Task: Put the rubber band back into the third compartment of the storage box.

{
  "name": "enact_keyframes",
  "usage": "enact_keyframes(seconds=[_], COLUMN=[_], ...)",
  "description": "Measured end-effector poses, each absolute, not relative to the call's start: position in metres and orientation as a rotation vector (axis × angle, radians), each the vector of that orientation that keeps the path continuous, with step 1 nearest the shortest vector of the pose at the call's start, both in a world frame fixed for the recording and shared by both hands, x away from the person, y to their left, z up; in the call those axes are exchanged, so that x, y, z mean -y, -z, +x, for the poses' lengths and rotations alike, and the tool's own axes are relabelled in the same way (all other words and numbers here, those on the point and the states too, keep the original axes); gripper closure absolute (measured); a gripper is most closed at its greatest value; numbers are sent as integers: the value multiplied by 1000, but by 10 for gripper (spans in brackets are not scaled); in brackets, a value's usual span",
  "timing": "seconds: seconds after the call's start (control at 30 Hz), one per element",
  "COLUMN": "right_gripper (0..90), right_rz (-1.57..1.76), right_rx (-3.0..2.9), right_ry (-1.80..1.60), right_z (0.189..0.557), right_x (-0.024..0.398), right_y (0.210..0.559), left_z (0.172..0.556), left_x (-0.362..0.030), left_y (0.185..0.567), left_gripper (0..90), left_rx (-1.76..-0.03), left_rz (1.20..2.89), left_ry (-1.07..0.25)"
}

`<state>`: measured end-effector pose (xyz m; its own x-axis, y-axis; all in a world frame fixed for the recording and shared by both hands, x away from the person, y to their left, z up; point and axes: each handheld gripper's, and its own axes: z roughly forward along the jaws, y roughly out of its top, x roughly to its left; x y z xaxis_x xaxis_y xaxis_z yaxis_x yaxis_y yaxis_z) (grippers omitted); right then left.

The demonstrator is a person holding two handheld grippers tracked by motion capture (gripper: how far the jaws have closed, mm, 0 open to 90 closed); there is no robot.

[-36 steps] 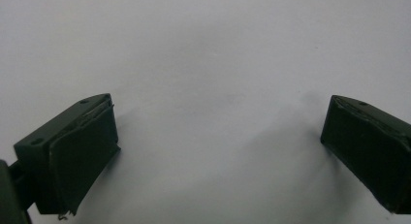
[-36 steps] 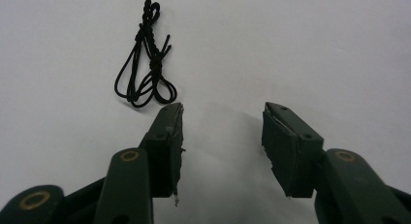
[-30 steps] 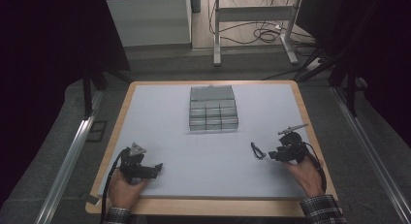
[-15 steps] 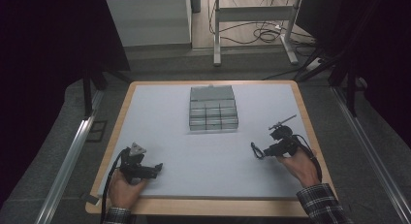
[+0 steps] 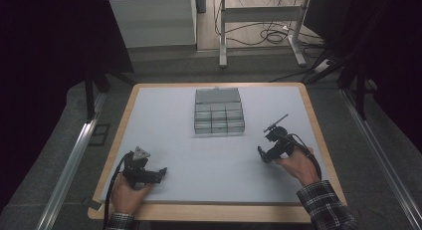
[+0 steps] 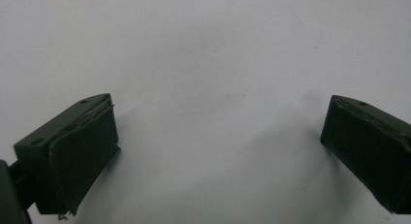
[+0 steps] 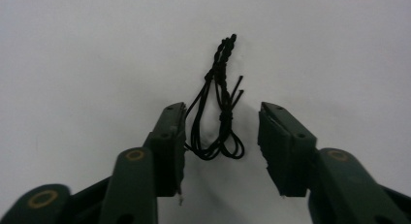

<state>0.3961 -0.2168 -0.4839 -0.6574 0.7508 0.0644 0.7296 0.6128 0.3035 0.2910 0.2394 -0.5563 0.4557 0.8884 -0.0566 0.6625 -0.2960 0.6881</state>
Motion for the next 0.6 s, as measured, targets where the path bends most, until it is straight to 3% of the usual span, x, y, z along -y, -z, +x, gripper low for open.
enact_keyframes(seconds=[0.1,0.23,0.4,0.53,0.6], right_gripper=[447,468,631,824,846], right_rz=[1279,1243,1223,1232,1257], right_rx=[-2767,-2776,-2742,-2763,-2765], right_ry=[-439,-395,-293,-277,-284], right_z=[397,396,394,393,393], right_x=[215,210,204,202,202], right_y=[489,492,491,490,490], left_z=[291,291,291,291,291], left_x=[-239,-239,-239,-239,-239], left_y=[556,556,556,556,556], left_gripper=[0,0,0,0,0], left_rx=[-1289,-1289,-1289,-1289,-1289], left_rz=[2058,2057,2057,2057,2057], left_ry=[-447,-447,-447,-447,-447])
